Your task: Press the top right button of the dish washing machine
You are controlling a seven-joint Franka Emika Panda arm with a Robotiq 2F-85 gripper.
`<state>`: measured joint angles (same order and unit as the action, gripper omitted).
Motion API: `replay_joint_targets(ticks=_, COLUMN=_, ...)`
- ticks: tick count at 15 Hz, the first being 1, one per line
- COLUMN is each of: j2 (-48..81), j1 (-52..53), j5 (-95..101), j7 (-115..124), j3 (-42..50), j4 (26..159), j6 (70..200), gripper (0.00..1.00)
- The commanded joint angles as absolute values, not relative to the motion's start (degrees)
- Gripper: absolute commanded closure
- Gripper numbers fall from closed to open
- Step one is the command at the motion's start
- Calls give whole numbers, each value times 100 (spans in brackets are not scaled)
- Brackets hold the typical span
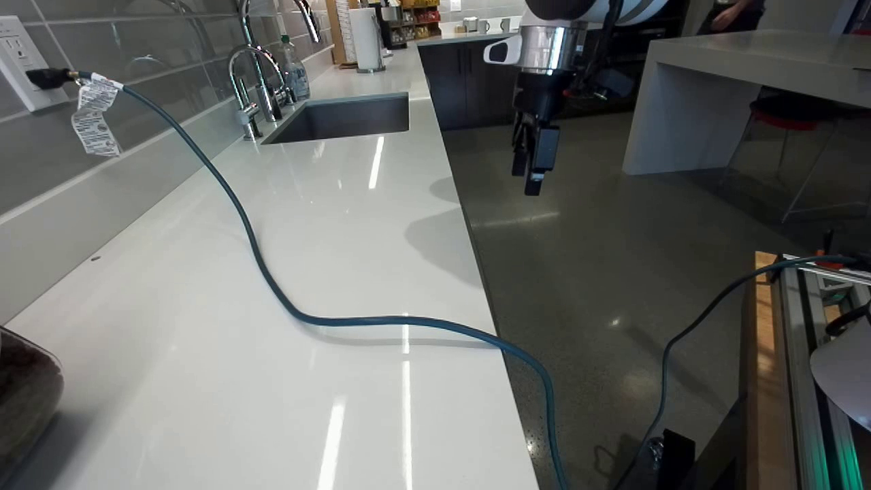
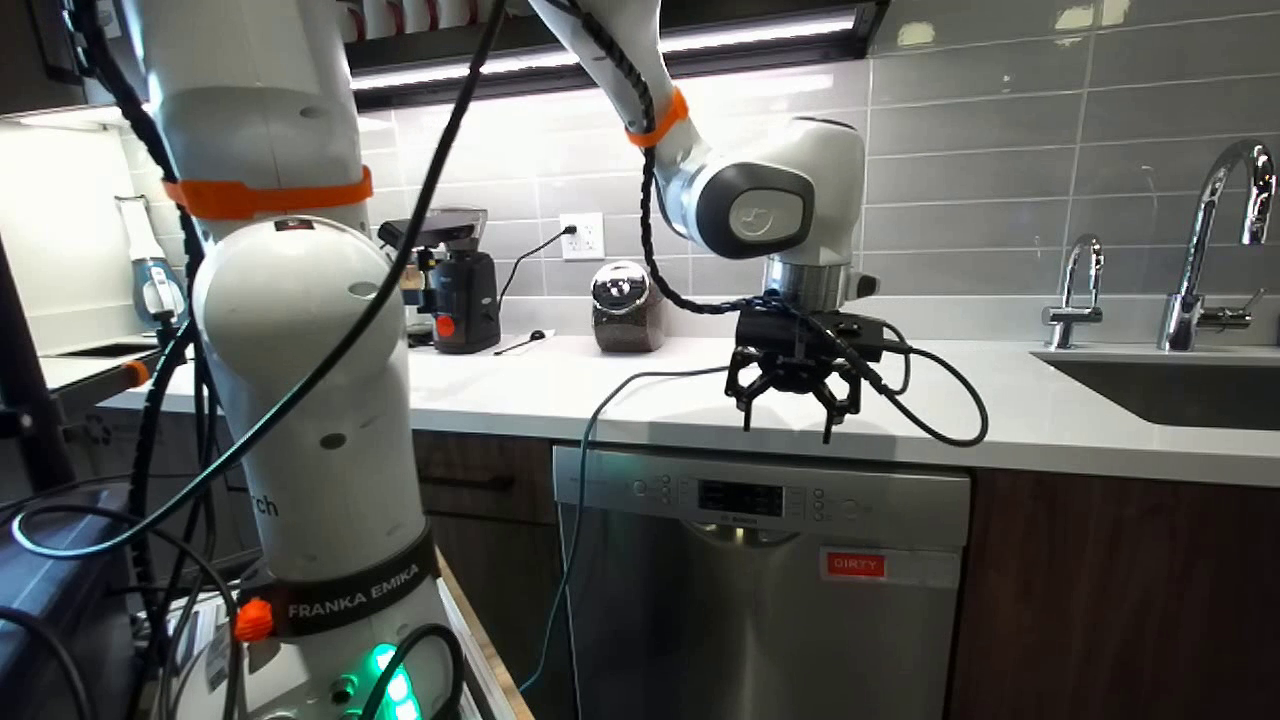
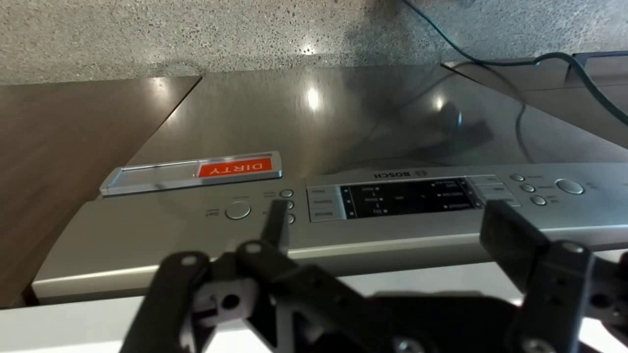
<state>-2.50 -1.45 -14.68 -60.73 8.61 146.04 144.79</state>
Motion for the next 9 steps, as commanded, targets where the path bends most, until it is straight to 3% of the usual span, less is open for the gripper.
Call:
replay_joint_targets(ticks=1, j2=83, j1=-229, j5=-1884, j7=-6409, j3=766, j4=14651, j6=14780, gripper=0)
replay_joint_targets(ticks=9, j2=197, j1=-396, j5=-1761, j7=-6277, j3=622, j4=14606, j6=14671, gripper=0)
